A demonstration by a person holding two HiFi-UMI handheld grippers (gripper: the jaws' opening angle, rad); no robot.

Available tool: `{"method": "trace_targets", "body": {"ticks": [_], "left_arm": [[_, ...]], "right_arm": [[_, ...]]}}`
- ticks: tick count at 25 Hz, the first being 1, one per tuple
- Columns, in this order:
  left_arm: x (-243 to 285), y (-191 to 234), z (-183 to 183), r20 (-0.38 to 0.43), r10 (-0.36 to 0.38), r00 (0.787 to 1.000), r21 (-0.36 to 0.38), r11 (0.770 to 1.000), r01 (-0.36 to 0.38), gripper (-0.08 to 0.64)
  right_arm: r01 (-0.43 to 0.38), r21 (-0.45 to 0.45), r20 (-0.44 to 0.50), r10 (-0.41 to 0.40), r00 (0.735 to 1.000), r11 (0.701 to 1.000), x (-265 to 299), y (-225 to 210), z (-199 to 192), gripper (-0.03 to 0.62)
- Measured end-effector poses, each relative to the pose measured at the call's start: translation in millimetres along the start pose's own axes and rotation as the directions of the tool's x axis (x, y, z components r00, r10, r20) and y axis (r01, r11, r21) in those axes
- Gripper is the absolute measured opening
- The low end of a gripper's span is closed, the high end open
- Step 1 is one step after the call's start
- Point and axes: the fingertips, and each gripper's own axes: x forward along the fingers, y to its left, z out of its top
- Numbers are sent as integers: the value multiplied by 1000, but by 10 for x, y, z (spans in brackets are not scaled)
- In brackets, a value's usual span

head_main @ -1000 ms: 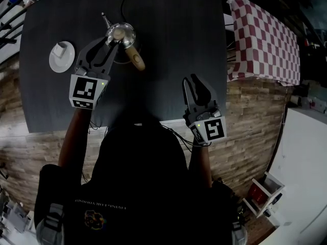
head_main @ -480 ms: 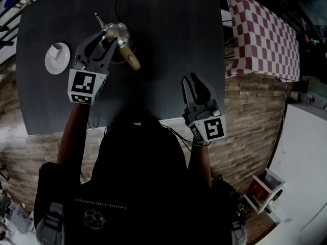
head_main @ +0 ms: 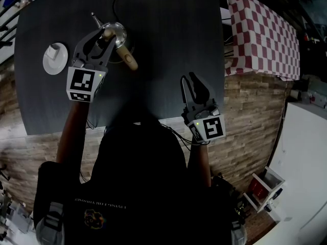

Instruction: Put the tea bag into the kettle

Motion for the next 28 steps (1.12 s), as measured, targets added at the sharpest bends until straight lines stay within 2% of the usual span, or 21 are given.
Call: {"method": "trace_targets", "body": {"ticks": [13, 19, 28], "left_arm": [[18, 15, 2, 5, -1, 1000, 4, 1000, 1, 135], [6, 44, 16, 7, 6, 1000, 3, 1000, -6, 100], [-35, 46, 70, 12, 18, 1000, 15, 1000, -18, 98]], "right_arm": [[-8, 2, 4, 8, 1000, 1000, 44, 4, 1, 83], [-1, 4, 5, 1, 1000, 1000, 56, -1, -1, 83], [-4, -4, 14, 4, 1000, 1000, 48, 10, 41, 83]]}}
